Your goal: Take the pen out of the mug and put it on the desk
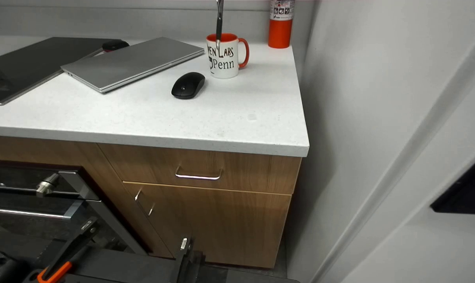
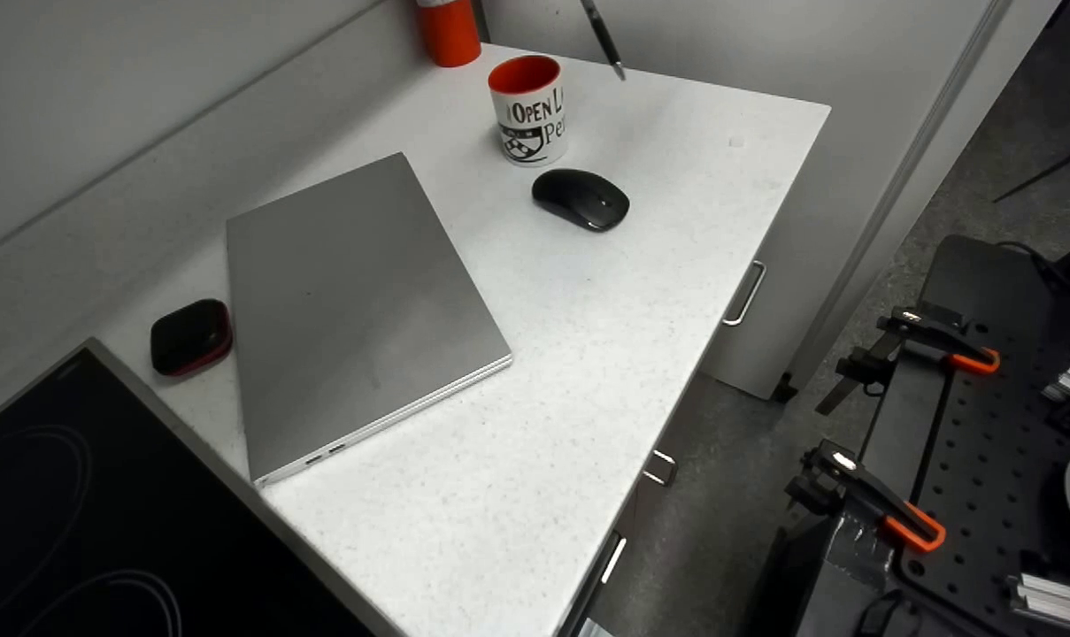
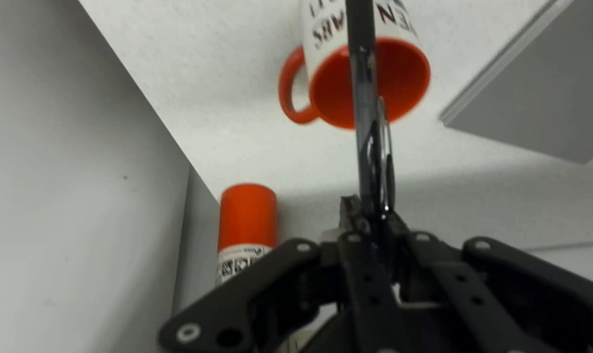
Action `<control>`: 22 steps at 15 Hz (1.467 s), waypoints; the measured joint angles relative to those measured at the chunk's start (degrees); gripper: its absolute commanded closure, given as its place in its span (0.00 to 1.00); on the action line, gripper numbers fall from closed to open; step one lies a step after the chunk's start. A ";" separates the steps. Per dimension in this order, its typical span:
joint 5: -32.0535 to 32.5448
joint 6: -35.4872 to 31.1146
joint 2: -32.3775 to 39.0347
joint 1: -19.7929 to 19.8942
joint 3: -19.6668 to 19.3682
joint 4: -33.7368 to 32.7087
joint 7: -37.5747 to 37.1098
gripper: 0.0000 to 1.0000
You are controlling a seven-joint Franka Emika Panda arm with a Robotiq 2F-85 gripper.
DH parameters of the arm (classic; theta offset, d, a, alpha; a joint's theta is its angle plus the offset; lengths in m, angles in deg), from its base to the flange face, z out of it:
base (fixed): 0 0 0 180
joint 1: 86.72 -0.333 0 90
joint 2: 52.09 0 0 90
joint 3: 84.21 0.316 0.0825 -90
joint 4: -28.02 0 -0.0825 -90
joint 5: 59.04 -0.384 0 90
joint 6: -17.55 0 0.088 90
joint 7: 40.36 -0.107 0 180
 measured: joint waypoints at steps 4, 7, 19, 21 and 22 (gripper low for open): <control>10.19 7.00 -2.10 2.55 -3.15 5.30 -2.35 0.98; 12.27 8.95 -0.54 2.98 -3.65 6.65 -4.61 0.98; 27.49 8.41 16.98 0.41 -6.29 -3.97 -28.93 0.64; 27.49 8.41 18.07 -0.30 -7.12 -5.37 -29.66 0.50; 27.49 8.41 18.35 -0.59 -7.48 -5.80 -29.83 0.44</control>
